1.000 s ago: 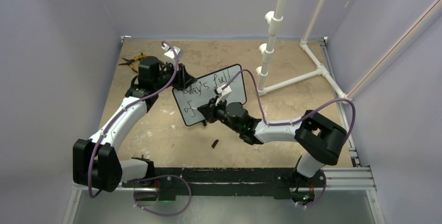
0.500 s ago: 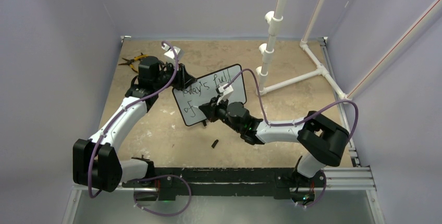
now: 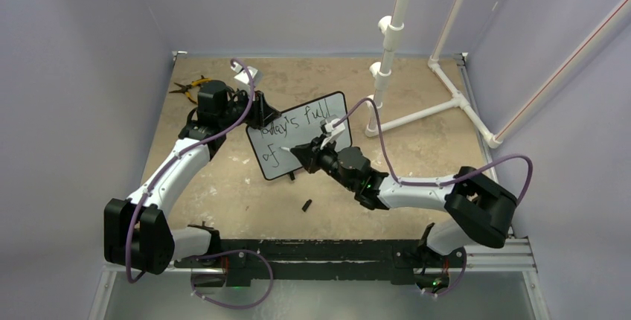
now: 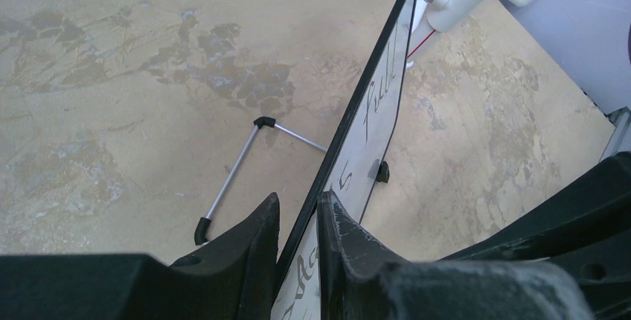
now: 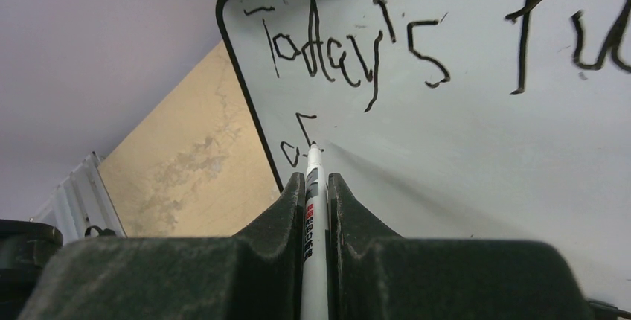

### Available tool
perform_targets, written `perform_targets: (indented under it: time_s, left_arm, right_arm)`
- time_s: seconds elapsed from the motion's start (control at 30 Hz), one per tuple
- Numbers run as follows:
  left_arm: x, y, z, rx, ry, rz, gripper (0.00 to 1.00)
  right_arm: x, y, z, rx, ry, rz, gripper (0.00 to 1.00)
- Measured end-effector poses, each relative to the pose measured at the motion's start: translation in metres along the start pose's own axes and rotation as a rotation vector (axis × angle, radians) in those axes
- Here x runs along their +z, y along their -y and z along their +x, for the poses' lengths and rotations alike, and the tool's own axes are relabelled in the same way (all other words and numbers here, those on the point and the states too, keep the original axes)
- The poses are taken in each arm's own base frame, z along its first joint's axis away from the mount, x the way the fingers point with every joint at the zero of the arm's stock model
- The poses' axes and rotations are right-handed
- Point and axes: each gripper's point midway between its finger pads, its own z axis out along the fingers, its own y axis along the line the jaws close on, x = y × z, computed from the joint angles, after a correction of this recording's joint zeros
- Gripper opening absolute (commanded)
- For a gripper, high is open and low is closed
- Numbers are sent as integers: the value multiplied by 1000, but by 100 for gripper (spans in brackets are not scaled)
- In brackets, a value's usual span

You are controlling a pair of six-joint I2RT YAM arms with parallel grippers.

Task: Write a sentence on the whiteboard

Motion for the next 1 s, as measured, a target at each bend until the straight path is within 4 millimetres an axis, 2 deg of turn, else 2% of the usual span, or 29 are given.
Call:
perform_targets:
  time_s: [0.13, 0.4, 0.63, 1.0]
  left_arm:
    - [0, 0, 0, 0, 0, 1, 22]
    - [0, 1, 0, 0, -1, 5, 22]
    - [0, 1, 0, 0, -1, 5, 22]
    - [0, 1, 0, 0, -1, 4, 22]
  right_arm:
    - [-5, 7, -12, 6, 31, 6, 0]
    - [-8, 28, -9, 6, 16, 30, 0]
    - [-6, 31, -12, 8, 21, 17, 0]
    - [-2, 43, 5, 6, -24, 34, 0]
